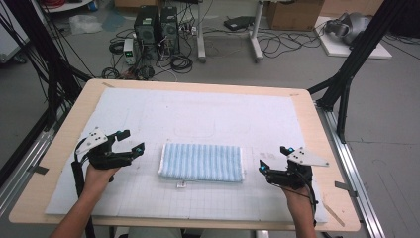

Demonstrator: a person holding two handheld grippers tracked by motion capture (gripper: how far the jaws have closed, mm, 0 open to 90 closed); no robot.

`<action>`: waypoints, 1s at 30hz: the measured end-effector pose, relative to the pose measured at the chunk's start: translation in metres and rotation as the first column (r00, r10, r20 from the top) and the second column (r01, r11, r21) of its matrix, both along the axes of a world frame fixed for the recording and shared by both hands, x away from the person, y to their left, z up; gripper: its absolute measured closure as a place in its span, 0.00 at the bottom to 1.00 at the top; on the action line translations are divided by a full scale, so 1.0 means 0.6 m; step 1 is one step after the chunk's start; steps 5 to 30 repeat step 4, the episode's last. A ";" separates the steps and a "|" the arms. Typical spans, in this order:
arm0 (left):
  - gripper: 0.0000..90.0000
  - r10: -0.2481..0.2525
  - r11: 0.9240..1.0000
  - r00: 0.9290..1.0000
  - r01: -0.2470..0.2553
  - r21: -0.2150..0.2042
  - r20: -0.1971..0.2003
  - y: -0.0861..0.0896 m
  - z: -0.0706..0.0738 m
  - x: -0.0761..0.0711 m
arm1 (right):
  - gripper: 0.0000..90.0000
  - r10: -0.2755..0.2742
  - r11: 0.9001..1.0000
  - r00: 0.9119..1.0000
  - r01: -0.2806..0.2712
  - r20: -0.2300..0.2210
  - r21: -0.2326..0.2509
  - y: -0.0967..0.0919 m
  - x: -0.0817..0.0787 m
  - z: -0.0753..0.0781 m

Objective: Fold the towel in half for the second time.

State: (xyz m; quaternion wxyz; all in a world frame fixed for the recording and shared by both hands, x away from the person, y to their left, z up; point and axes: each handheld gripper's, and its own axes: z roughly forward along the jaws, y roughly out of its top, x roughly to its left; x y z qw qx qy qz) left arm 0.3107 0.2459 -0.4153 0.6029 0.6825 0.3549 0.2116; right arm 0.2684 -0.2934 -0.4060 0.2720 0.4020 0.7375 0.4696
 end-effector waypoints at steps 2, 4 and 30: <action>0.20 0.002 1.000 1.000 -0.002 0.000 0.002 -0.001 0.000 0.000 | 0.12 0.001 1.000 1.000 -0.001 0.004 0.001 -0.001 0.000 0.000; 0.20 0.002 1.000 1.000 -0.002 -0.003 0.001 -0.001 0.000 0.000 | 0.12 0.000 1.000 1.000 0.000 0.004 0.003 -0.002 0.001 0.000; 0.20 0.002 1.000 1.000 -0.002 -0.003 0.001 -0.001 0.000 0.000 | 0.12 0.000 1.000 1.000 0.000 0.004 0.003 -0.002 0.001 0.000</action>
